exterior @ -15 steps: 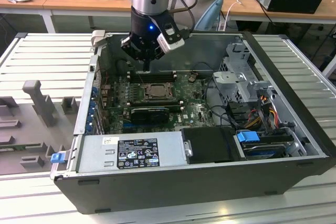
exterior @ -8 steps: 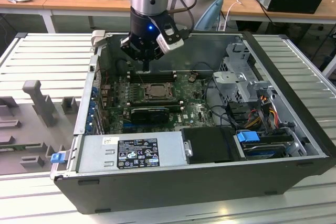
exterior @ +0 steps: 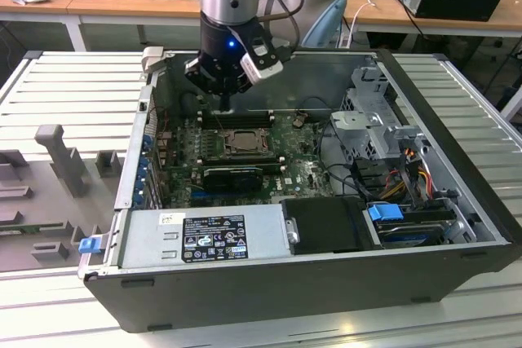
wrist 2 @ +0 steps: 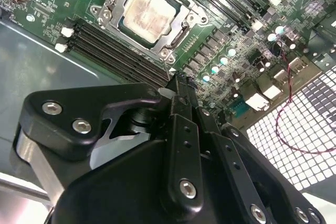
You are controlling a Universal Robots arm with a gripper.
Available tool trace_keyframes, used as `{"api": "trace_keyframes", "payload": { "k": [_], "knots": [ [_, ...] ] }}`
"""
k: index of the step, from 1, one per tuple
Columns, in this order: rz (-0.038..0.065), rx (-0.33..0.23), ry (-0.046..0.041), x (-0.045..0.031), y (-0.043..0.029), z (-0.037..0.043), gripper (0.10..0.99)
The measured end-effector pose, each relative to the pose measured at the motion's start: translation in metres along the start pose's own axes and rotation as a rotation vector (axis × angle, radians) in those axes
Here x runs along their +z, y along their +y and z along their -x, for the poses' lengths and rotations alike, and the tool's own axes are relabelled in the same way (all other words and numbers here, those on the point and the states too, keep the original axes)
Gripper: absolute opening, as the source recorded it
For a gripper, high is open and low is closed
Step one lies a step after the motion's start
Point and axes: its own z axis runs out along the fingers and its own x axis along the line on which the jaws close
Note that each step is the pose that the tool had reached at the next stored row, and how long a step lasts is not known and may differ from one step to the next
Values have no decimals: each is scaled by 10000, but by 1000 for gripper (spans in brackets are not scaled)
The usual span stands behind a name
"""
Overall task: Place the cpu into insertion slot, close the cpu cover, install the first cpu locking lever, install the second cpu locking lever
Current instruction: 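Install the first cpu locking lever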
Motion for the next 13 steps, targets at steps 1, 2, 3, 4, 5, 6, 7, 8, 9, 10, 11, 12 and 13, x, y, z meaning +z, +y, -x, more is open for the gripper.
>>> {"api": "trace_keyframes", "payload": {
  "k": [1,2,3,4,5,6,7,8,9,10,11,12,13],
  "knots": [
    [4,0,0,5,1,-19,106],
    [8,-1,1,10,2,-38,106],
    [23,-1,-7,33,7,-109,106],
    [24,-3,-13,61,11,-195,106],
    [23,0,-13,80,14,-239,106],
    [23,-1,-13,95,15,-259,106],
    [23,-2,-14,126,18,-286,106],
    [24,-2,-13,148,23,-308,106],
    [24,-1,-14,165,28,-325,106],
    [24,-2,-14,191,37,-347,106],
    [27,-2,-14,206,43,-356,106],
    [38,-2,-14,219,50,-357,106],
    [49,-3,-14,228,60,-357,106]
  ]
}}
